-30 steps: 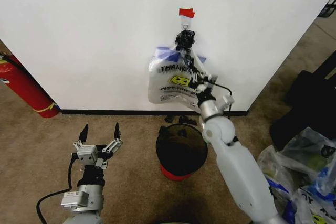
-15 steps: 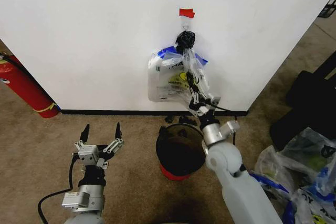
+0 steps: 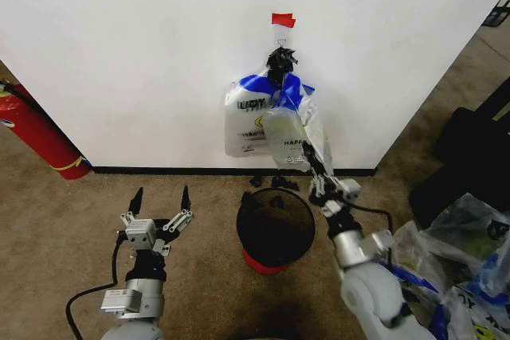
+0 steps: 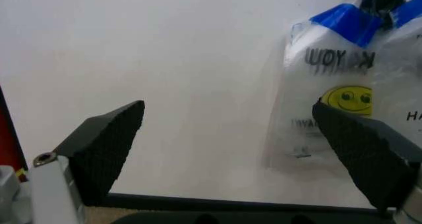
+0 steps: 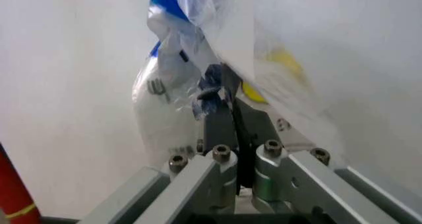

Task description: Pick up the garbage bag from the wall and place it over the trash bin.

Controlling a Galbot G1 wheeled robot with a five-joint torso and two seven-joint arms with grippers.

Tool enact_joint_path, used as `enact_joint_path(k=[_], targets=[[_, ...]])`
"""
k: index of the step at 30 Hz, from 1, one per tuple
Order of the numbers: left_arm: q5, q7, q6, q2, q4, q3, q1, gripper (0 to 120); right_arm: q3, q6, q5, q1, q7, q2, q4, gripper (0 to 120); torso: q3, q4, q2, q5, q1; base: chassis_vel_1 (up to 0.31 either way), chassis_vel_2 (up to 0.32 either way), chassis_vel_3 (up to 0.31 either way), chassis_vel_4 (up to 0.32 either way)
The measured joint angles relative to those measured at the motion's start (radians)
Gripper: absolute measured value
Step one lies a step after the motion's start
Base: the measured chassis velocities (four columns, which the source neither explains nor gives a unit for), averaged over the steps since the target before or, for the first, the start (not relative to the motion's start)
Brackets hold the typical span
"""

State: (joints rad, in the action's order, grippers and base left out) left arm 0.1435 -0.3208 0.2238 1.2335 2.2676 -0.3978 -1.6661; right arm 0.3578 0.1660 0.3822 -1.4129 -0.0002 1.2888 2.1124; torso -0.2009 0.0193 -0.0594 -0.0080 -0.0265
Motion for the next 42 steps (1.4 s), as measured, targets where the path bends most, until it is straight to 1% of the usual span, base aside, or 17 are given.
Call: enact_joint_path(k=[6, 11, 12, 14, 16, 18, 19, 22, 26, 33, 42], targets=[[0.013, 0.000, 0.000, -0.009, -0.002, 0.002, 0.015, 100, 0.032, 0.049, -0.054, -0.080, -0.013, 0.003, 0.026, 0, 0.000, 0.0000, 0.000, 0.0000, 0.000, 0.000, 0.000, 0.000, 0.000], [0.021, 0.000, 0.000, -0.014, -0.004, 0.003, 0.020, 100, 0.047, 0.138, -0.134, -0.149, -0.033, 0.031, 0.013, 0, 0.000, -0.0001, 0.000, 0.0000, 0.000, 0.000, 0.000, 0.000, 0.000], [0.021, 0.000, 0.000, -0.014, -0.004, 0.003, 0.020, 100, 0.047, 0.138, -0.134, -0.149, -0.033, 0.031, 0.013, 0, 0.000, -0.0001, 0.000, 0.0000, 0.000, 0.000, 0.000, 0.000, 0.000], [0.024, 0.000, 0.000, -0.014, -0.006, 0.002, 0.021, 100, 0.051, 0.188, -0.165, -0.170, -0.030, 0.036, 0.001, 0, 0.000, 0.0000, 0.000, -0.0001, 0.000, 0.000, 0.000, 0.000, 0.000], [0.026, 0.000, 0.000, -0.015, -0.007, 0.001, 0.021, 100, 0.056, 0.266, -0.213, -0.188, -0.016, 0.042, -0.021, 0, 0.000, -0.0002, 0.000, 0.0000, 0.000, 0.000, 0.000, 0.000, 0.000], [0.027, 0.000, 0.000, -0.018, -0.009, 0.001, 0.022, 100, 0.062, 0.309, -0.236, -0.216, -0.002, 0.047, -0.024, 0, 0.000, -0.0001, 0.000, 0.0000, 0.000, 0.000, 0.000, 0.000, 0.000], [0.027, 0.000, 0.000, -0.018, -0.009, 0.001, 0.022, 100, 0.062, 0.309, -0.236, -0.216, -0.002, 0.047, -0.024, 0, 0.000, -0.0001, 0.000, 0.0000, 0.000, 0.000, 0.000, 0.000, 0.000], [0.030, 0.000, -0.001, -0.020, -0.012, 0.000, 0.027, 100, 0.075, 0.385, -0.290, -0.255, 0.008, 0.054, -0.032, 0, 0.000, -0.0002, 0.000, 0.0000, 0.000, 0.000, 0.000, 0.000, 0.000], [0.030, 0.000, -0.002, -0.019, -0.016, 0.004, 0.031, 100, 0.087, 0.451, -0.341, -0.319, 0.003, 0.068, -0.039, 0, 0.000, 0.0000, 0.000, -0.0001, 0.000, 0.000, 0.000, 0.000, 0.000], [0.030, 0.000, -0.004, -0.020, -0.018, 0.004, 0.032, 100, 0.105, 0.513, -0.361, -0.387, 0.003, 0.092, -0.058, 0, 0.000, 0.0001, 0.000, -0.0001, 0.000, 0.000, 0.000, 0.000, 0.000], [0.027, 0.000, -0.005, -0.014, -0.023, 0.000, 0.026, 100, 0.135, 0.603, -0.383, -0.453, 0.025, 0.103, -0.074, 0, 0.000, -0.0001, 0.000, 0.0000, 0.000, 0.000, 0.000, 0.000, 0.000]])
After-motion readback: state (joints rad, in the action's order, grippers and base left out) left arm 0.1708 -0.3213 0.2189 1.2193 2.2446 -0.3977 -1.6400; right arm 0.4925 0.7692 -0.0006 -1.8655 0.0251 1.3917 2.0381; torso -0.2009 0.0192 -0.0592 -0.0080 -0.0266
